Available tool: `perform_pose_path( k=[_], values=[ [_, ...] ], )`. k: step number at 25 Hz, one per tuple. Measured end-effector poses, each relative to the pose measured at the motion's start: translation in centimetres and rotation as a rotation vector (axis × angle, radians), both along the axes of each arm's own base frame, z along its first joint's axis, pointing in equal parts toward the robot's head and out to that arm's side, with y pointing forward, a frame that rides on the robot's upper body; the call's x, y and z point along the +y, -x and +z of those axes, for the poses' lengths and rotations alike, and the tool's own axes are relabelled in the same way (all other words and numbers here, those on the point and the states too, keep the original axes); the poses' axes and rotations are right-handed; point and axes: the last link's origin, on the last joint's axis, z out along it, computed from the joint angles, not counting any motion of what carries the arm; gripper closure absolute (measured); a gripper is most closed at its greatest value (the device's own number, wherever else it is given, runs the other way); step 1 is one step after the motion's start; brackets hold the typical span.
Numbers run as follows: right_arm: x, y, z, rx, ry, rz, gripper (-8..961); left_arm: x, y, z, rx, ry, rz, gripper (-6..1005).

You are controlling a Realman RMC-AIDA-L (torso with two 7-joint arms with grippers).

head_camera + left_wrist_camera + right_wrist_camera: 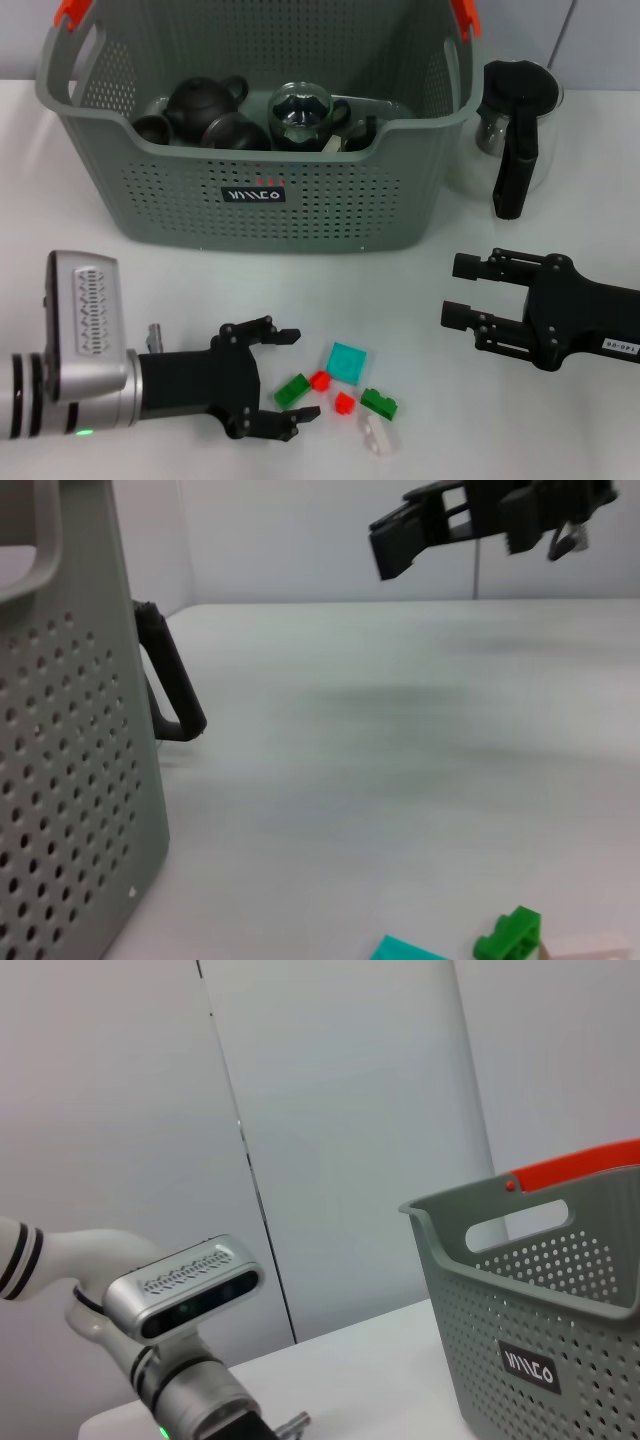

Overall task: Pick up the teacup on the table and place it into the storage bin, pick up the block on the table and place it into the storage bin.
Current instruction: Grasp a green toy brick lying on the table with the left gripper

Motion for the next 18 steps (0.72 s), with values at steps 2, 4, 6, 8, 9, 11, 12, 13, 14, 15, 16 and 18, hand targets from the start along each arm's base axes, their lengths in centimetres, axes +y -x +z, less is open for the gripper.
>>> perform_pose_path(
  k=[2, 4, 6, 8, 9, 11, 12, 13, 14, 15, 16, 18],
  values=[
    [0.0, 0.0, 0.0, 0.0, 0.0, -0.001, 312, -0.5, 0.2, 0.2, -0.007, -0.001, 0.006, 97],
    [0.0, 0.0, 0.0, -0.001, 0.0, -0.001, 312, -0.7, 0.5, 0.2, -0.004, -0.008, 0.015, 97],
    [0.1, 0.0, 0.0, -0.002, -0.001, -0.001, 312, -0.7, 0.7, 0.1, 0.005, -0.017, 0.024, 98],
    [0.1, 0.1, 0.0, -0.002, -0.002, 0.0, 312, -0.6, 0.9, 0.1, 0.012, -0.024, 0.031, 99],
    [0.2, 0.1, 0.0, -0.002, -0.002, 0.001, 312, -0.5, 1.0, 0.2, 0.017, -0.031, 0.036, 99],
    [0.2, 0.1, 0.0, -0.002, -0.002, 0.002, 312, -0.4, 1.1, 0.2, 0.022, -0.043, 0.044, 99],
    [0.2, 0.1, 0.0, -0.002, -0.002, 0.002, 312, -0.3, 1.2, 0.3, 0.024, -0.047, 0.046, 99],
    [0.2, 0.1, 0.0, -0.003, -0.002, 0.001, 312, -0.3, 1.2, 0.3, 0.026, -0.05, 0.047, 99],
    [0.1, 0.0, 0.0, -0.002, -0.002, 0.0, 312, -0.3, 1.3, 0.4, 0.028, -0.052, 0.047, 99],
    [0.1, 0.0, 0.0, -0.003, -0.002, -0.002, 312, -0.2, 1.3, 0.4, 0.029, -0.055, 0.046, 99],
    [0.1, 0.0, 0.0, -0.003, -0.002, -0.003, 312, -0.2, 1.3, 0.5, 0.029, -0.058, 0.048, 99],
    [0.0, 0.0, 0.0, -0.002, -0.002, -0.003, 311, -0.1, 1.4, 0.7, 0.03, -0.064, 0.051, 98]
  ],
)
